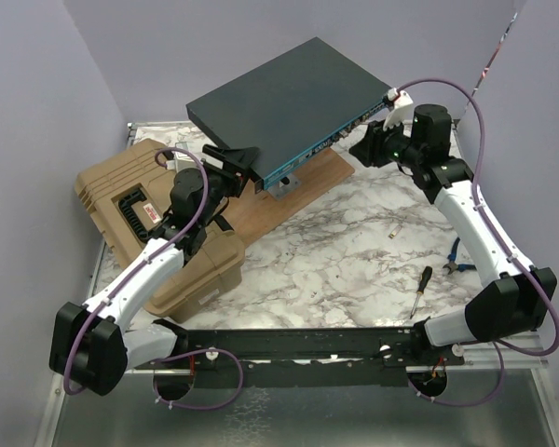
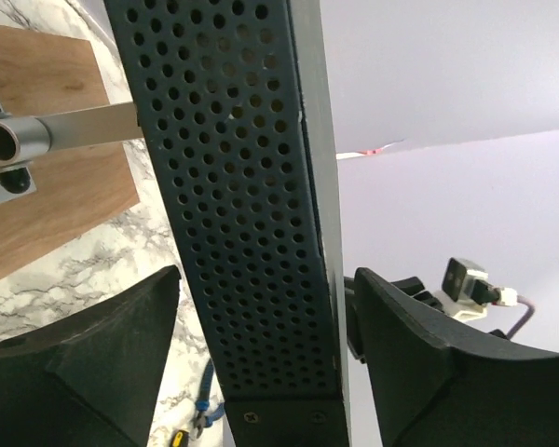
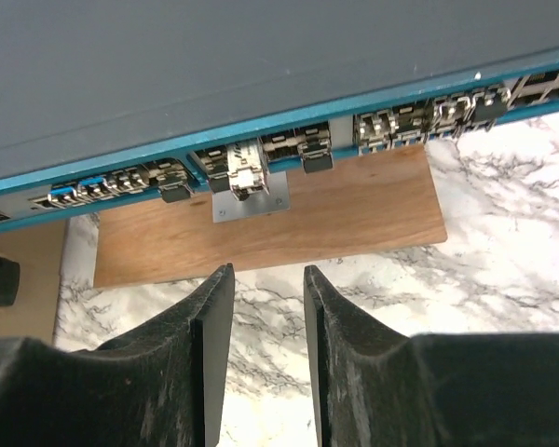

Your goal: Insert the plug into the switch port

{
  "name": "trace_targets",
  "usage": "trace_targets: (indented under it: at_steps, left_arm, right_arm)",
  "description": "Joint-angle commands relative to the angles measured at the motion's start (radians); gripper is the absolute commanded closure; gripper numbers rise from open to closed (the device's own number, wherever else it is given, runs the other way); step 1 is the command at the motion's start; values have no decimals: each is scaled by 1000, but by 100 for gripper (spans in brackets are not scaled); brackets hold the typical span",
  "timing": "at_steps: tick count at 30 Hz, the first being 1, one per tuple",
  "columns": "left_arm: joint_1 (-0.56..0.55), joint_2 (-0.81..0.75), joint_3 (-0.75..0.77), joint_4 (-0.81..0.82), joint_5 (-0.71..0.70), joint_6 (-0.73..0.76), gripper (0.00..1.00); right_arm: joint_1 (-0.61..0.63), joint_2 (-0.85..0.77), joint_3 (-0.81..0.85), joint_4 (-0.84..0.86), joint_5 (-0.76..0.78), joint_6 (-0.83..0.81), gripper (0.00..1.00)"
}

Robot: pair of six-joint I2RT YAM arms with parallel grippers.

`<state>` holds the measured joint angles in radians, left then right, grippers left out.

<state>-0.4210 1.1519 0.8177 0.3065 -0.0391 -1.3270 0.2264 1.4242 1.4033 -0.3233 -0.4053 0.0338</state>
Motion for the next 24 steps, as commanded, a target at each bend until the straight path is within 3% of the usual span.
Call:
trace_targets:
  at_steps: [1, 7, 14, 24]
  left_arm:
    - [-2, 17, -25, 83, 23, -91, 28]
    - [-3, 41, -21, 111, 31, -116, 49]
    - [-3, 58, -23, 117, 36, -146, 73]
    - [-3, 65, -22, 123, 36, -149, 85]
  right_arm:
    - [0, -30, -44, 116, 12, 34, 63]
    - [0, -4, -46, 147, -2, 42, 80]
    - [1, 42, -11, 159, -58, 38, 90]
    - [1, 89, 28, 182, -83, 43, 95]
